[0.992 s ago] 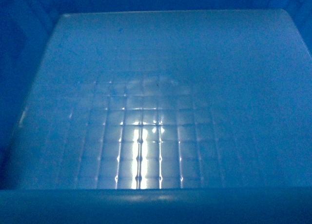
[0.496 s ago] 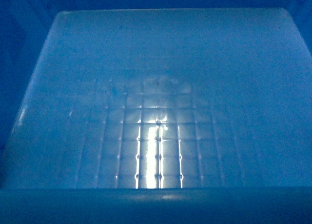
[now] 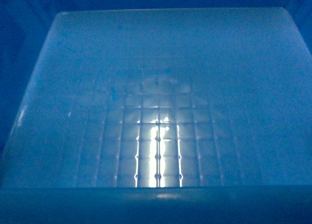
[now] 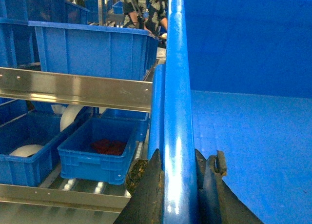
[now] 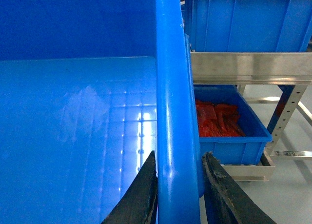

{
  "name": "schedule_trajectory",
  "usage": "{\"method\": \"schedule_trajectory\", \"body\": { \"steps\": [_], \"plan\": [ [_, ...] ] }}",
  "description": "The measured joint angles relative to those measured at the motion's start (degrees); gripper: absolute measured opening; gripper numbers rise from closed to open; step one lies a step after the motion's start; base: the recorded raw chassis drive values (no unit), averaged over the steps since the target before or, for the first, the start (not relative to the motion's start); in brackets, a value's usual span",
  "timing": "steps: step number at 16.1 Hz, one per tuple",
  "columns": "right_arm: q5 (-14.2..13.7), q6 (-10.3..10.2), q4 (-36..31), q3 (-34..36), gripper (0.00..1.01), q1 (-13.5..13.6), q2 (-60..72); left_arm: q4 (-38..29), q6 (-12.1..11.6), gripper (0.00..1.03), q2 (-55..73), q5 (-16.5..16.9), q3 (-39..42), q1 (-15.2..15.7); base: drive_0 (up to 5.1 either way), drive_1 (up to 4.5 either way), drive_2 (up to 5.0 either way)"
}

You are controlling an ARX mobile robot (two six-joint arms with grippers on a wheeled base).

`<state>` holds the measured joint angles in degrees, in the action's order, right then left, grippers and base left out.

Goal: Place box next to blue box on left shelf

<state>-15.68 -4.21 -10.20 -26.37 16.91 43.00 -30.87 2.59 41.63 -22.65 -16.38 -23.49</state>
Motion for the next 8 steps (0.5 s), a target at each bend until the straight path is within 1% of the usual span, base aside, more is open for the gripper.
{"method": "schedule_trajectory", "body": {
  "steps": [8],
  "plan": [
    [0.00,0.00,0.04,0.00,0.20,0.00,0.00,0.02,-0.02,0.10,0.00,0.00,0.00,0.00,0.0,0.00,0.0]
  ]
}}
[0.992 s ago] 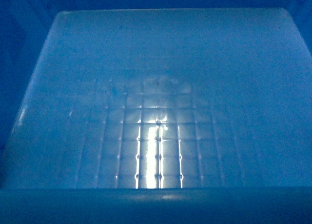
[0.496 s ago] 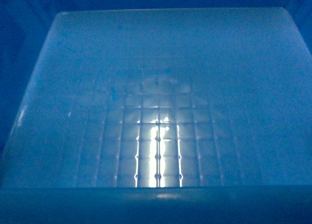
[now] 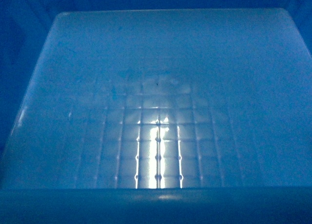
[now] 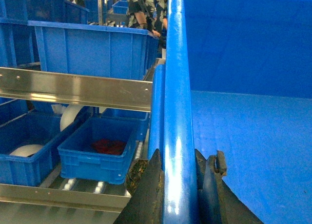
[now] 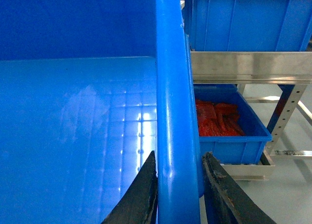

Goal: Place box next to blue box on left shelf

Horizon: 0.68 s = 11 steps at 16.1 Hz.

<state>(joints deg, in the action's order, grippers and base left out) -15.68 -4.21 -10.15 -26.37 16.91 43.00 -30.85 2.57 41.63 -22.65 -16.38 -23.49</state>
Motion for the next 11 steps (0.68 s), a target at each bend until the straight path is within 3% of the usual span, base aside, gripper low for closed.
{"method": "schedule_trajectory", "body": {
  "steps": [11],
  "plan": [
    [-0.02,0.00,0.00,0.00,0.20,0.00,0.00,-0.02,0.02,0.10,0.00,0.00,0.00,0.00,0.0,0.00,0.0]
  ]
}}
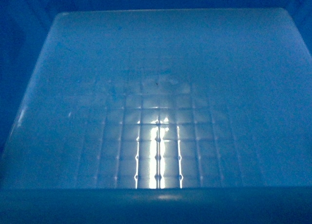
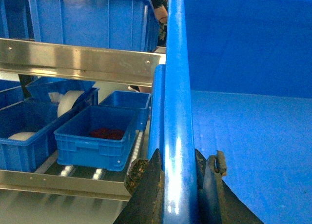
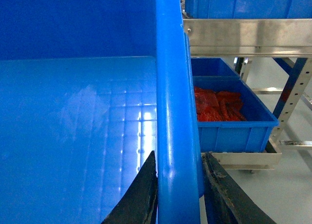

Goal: Place box next to blue box on left shelf

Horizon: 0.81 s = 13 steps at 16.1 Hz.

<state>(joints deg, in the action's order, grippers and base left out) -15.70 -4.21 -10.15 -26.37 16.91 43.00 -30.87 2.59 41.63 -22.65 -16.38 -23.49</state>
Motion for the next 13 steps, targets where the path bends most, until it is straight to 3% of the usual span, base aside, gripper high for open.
{"method": "schedule_trajectory", "body": {
  "steps": [13],
  "plan": [
    [0.00,0.00,0.00,0.00,0.20,0.00,0.00,0.02,0.00,0.10,0.00,0.00,0.00,0.00,0.0,0.00,0.0]
  ]
}}
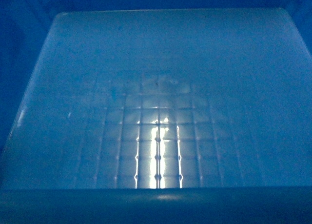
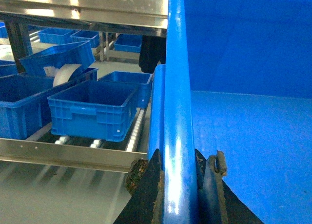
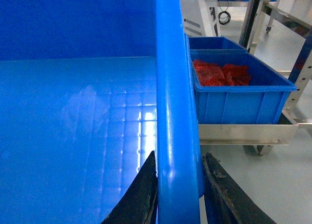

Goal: Place box next to blue box on left shelf

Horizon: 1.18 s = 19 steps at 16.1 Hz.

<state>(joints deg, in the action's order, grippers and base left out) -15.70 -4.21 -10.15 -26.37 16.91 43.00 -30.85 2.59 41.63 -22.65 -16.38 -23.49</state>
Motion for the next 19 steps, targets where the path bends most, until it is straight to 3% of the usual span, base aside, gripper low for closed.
{"method": "schedule_trajectory", "body": {
  "steps": [19],
  "plan": [
    [-0.02,0.00,-0.04,0.24,0.20,-0.02,-0.04,-0.02,0.00,0.10,0.09,0.02,0.00,-0.02,0.0,0.21,-0.2]
  ]
}}
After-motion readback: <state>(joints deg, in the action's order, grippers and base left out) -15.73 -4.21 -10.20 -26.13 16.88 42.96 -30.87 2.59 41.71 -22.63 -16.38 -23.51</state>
